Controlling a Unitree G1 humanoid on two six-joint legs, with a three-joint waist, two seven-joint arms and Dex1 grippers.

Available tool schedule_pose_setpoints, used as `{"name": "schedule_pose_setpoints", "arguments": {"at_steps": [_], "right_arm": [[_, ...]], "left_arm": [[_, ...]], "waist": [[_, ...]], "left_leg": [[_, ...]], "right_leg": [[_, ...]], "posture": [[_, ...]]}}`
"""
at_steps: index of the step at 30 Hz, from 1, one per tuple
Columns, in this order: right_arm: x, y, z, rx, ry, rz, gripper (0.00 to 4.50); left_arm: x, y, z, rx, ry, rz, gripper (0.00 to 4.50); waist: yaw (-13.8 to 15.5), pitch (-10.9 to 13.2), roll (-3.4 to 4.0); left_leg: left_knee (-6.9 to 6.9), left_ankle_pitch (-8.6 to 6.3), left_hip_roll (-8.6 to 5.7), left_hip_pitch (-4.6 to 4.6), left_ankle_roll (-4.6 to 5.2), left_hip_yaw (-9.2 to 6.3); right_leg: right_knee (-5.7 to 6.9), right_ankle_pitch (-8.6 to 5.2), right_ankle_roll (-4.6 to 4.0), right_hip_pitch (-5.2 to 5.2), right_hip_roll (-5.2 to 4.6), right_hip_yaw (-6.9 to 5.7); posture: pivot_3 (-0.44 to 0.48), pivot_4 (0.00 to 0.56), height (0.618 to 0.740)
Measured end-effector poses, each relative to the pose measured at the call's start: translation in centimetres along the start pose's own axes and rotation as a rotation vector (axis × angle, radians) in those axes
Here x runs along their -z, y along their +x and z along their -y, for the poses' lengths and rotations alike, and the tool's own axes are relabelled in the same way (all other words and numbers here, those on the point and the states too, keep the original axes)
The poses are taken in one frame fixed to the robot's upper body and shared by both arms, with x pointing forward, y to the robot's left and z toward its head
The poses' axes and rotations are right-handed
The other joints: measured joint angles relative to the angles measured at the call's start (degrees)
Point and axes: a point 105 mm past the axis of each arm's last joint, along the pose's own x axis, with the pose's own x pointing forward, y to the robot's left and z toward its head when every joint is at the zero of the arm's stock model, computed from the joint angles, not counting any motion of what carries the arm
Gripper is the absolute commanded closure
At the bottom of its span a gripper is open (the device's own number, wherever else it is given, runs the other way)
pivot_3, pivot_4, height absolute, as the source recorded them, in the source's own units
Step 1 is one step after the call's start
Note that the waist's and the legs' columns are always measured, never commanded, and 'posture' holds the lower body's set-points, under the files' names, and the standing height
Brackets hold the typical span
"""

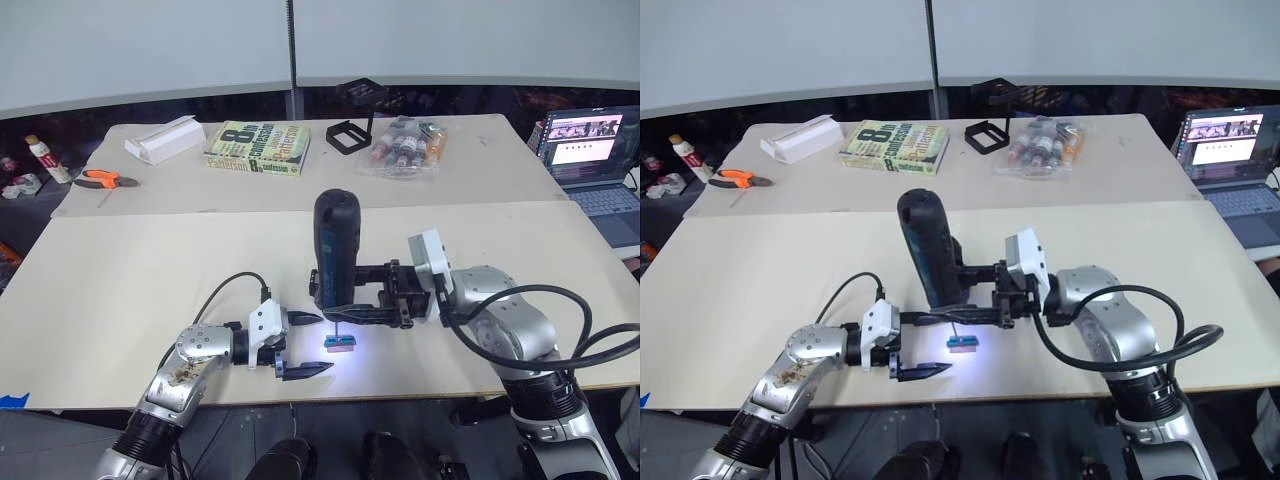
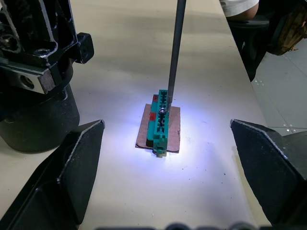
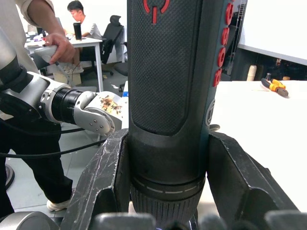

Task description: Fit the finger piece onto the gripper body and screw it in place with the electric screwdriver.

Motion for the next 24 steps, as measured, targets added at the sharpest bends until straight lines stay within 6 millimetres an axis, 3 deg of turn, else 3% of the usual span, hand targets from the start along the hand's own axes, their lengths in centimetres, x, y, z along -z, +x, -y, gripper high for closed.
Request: {"name": "schedule_pose_setpoints", "arguments": {"at_steps": [24], "right_arm": [[0.25, -0.15, 0.13, 0.001, 0.026, 0.005, 2.64]], "left_arm": [[0.12, -0.03, 0.07, -0.002, -0.005, -0.001, 0.06]], "waist": [[0.0, 0.0, 0.00]], "left_leg": [[0.00, 0.00, 0.00, 0.00, 0.00, 0.00]], "right_leg": [[0.00, 0.00, 0.00, 0.00, -0.01, 0.00]], "posture": [[0.000, 0.150, 0.740]]}}
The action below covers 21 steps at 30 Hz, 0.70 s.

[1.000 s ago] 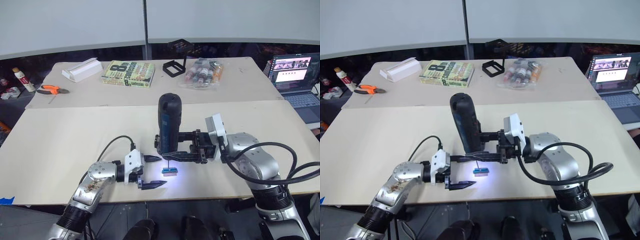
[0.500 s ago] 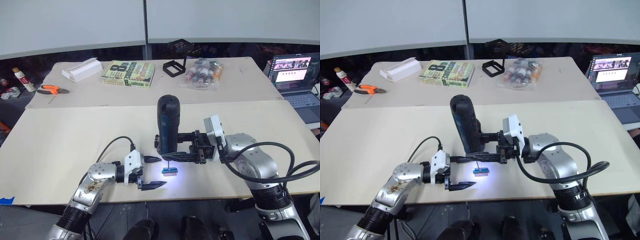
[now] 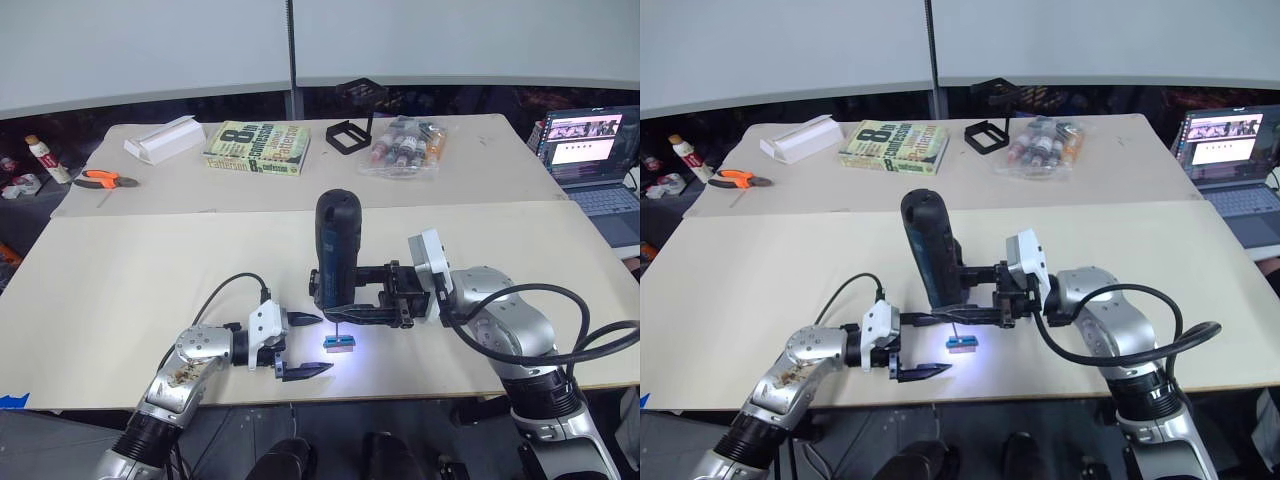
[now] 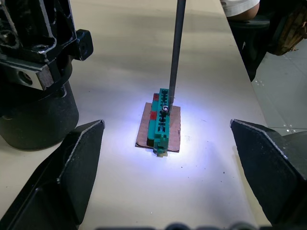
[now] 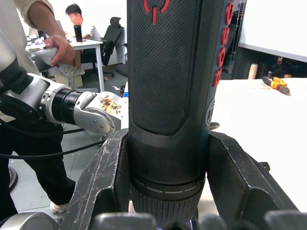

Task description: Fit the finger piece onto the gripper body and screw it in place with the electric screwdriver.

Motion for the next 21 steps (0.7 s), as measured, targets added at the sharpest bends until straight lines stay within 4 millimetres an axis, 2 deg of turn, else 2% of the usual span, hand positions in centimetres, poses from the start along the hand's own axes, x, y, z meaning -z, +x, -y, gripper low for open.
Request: {"name": "schedule_pose_setpoints", "arguments": {"at_steps": [21], "right_arm": [[0.85, -0.61, 0.39, 0.017, 0.072, -0.017, 2.64]], "left_arm": [[0.07, 0.01, -0.06, -0.005, -0.002, -0.001, 0.06]], "waist": [[0.0, 0.0, 0.00]], "left_leg": [[0.00, 0.00, 0.00, 0.00, 0.00, 0.00]], "right_leg": [[0.00, 0.00, 0.00, 0.00, -0.01, 0.00]], "posture": [[0.000, 0.150, 0.740]]}}
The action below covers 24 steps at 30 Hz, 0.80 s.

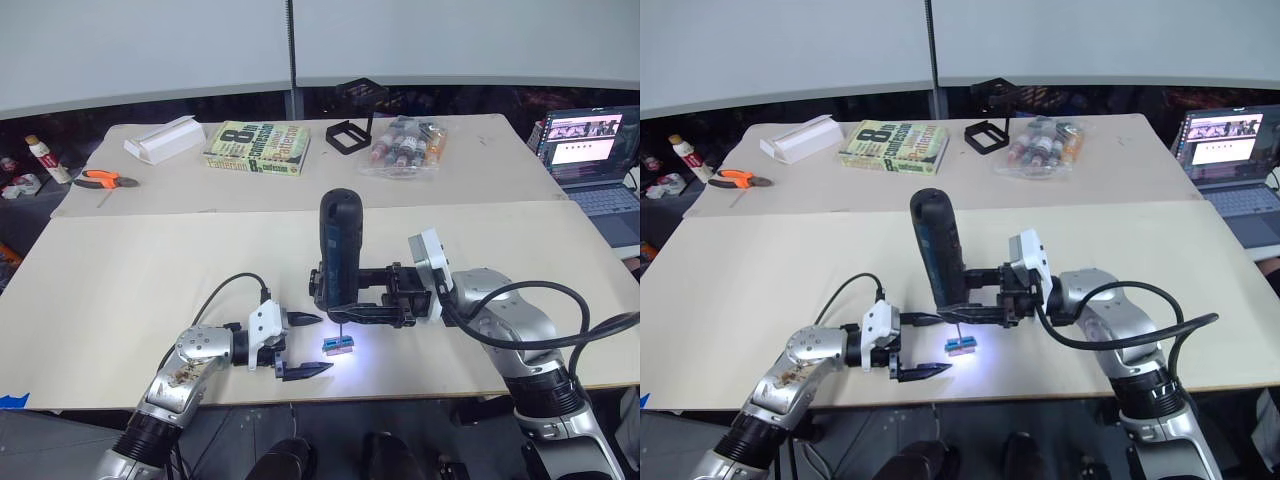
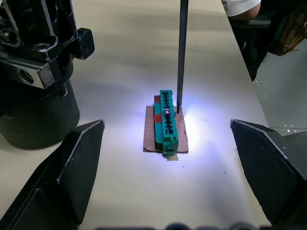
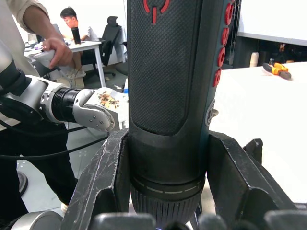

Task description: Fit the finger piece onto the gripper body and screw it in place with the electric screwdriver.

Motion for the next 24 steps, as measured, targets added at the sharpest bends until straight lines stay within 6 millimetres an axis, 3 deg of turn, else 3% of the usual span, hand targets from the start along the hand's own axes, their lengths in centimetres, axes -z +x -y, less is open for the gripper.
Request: {"name": "schedule_pose_setpoints", "arguments": {"at_steps": [13, 24], "right_arm": [[-1.1, -0.3, 0.2, 0.010, -0.004, 0.073, 2.64], [-0.7, 0.0, 0.4, 0.024, -0.036, 0.057, 2.64]], "left_arm": [[0.2, 0.0, 0.0, -0.003, -0.005, -0.002, 0.06], [0.2, 0.0, 0.0, -0.003, -0.004, -0.004, 0.06]], "waist": [[0.0, 0.0, 0.00], [0.0, 0.0, 0.00]], "left_leg": [[0.00, 0.00, 0.00, 0.00, 0.00, 0.00], [0.00, 0.00, 0.00, 0.00, 0.00, 0.00]], "right_leg": [[0.01, 0.00, 0.00, 0.00, 0.00, 0.00], [0.01, 0.00, 0.00, 0.00, 0.01, 0.00]], "posture": [[0.000, 0.150, 0.740], [0.000, 0.150, 0.740]]}}
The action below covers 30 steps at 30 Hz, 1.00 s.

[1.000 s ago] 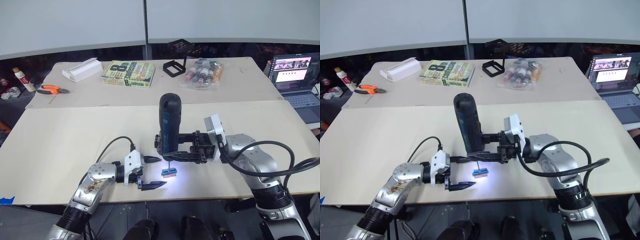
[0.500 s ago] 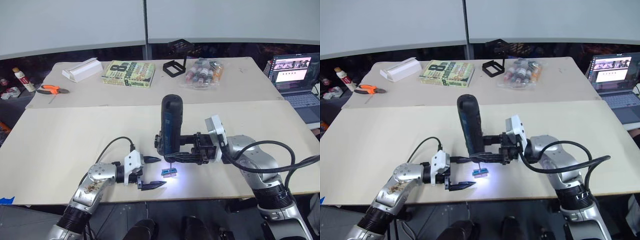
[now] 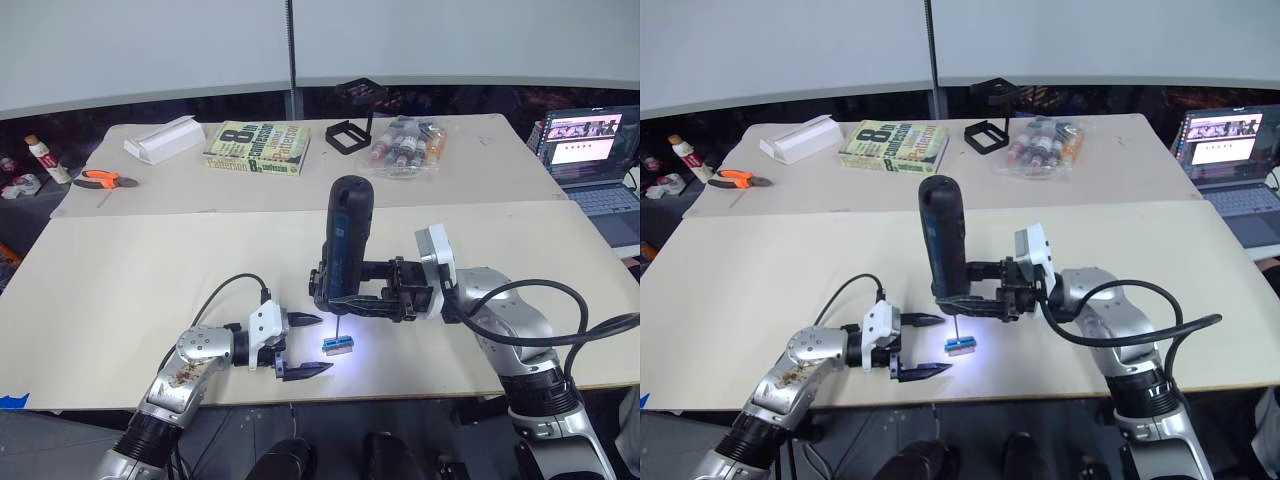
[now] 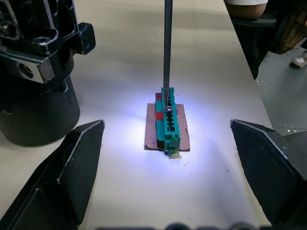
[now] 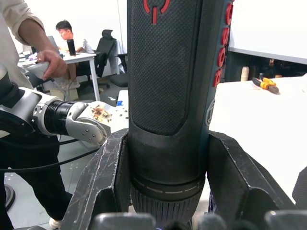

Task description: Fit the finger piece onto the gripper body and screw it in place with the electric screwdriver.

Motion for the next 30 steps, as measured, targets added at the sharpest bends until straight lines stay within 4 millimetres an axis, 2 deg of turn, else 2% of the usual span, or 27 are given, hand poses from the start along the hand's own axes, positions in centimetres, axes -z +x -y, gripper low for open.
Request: {"name": "schedule_pose_setpoints", "arguments": {"at_steps": [30], "right_arm": [[0.10, -0.07, -0.13, -0.009, 0.003, -0.006, 2.64]], "left_arm": [[0.06, 0.00, -0.01, 0.000, 0.003, -0.006, 0.06]], "waist": [[0.0, 0.0, 0.00]], "left_leg": [[0.00, 0.00, 0.00, 0.00, 0.00, 0.00]], "right_leg": [[0.00, 0.00, 0.00, 0.00, 0.00, 0.00]], "posture": [[0.000, 0.150, 0.740]]}}
